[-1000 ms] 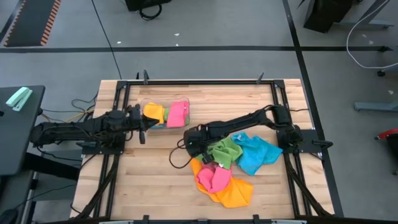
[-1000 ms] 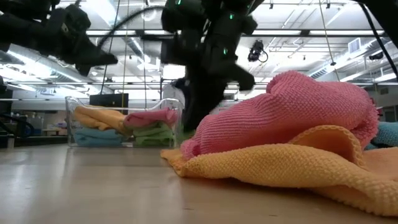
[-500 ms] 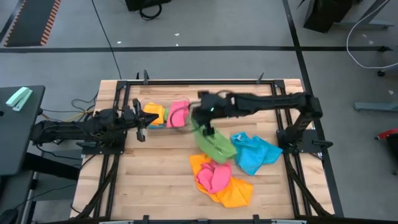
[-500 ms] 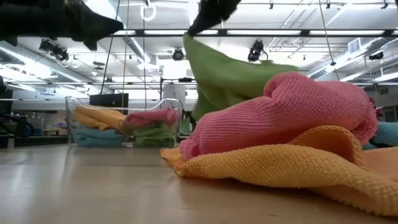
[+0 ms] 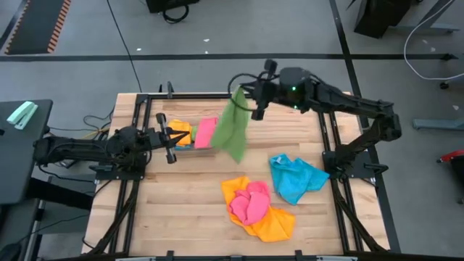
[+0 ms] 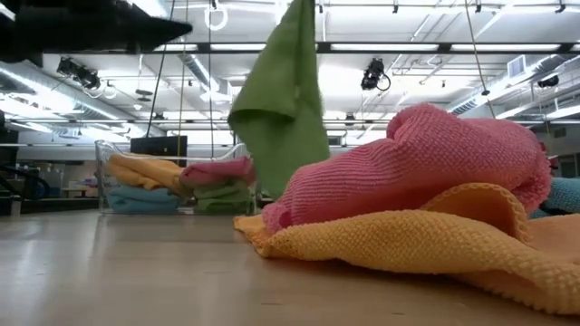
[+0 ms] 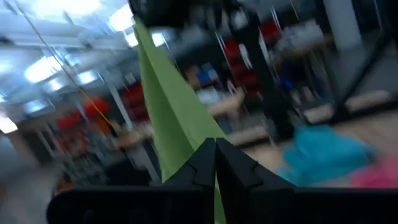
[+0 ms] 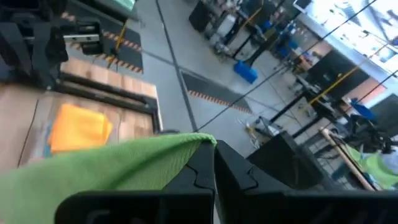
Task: Fold microfiber towels
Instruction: Fold the green microfiber towel
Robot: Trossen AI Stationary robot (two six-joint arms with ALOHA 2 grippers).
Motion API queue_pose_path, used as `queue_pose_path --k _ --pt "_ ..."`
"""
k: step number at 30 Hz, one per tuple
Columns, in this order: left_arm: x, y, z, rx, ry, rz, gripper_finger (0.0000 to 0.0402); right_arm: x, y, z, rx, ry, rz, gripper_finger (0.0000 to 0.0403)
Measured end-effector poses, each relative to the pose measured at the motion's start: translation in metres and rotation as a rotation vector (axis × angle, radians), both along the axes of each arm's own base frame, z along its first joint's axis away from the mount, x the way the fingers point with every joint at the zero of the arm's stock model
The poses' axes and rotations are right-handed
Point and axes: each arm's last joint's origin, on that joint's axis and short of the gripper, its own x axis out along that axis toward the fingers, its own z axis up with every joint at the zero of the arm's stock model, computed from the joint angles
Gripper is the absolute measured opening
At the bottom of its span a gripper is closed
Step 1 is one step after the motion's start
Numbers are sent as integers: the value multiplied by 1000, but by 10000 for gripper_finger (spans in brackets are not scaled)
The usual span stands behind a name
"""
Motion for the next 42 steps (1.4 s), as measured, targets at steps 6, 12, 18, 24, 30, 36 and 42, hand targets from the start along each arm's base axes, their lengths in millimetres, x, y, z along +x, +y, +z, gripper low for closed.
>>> queue_pose_path --k 6,12,18,24,30,36,42 --pt "17 8 7 54 -157 52 13 1 -23 -10 85 17 -59 6" --pt "50 29 -6 37 -121 133 14 12 -48 -35 183 100 -149 6" --pt "88 48 -13 -18 -27 168 23 10 -62 -60 313 240 -243 6" --pt "125 59 -20 -56 35 169 14 2 -58 -73 419 350 -300 6" --pt "156 66 -33 -78 103 166 16 -7 -52 -82 497 451 -354 6" --pt "181 71 -44 -133 150 156 35 -7 -39 -72 468 414 -295 6" --pt "204 68 -38 -172 276 194 82 -19 -27 -44 421 264 -243 6"
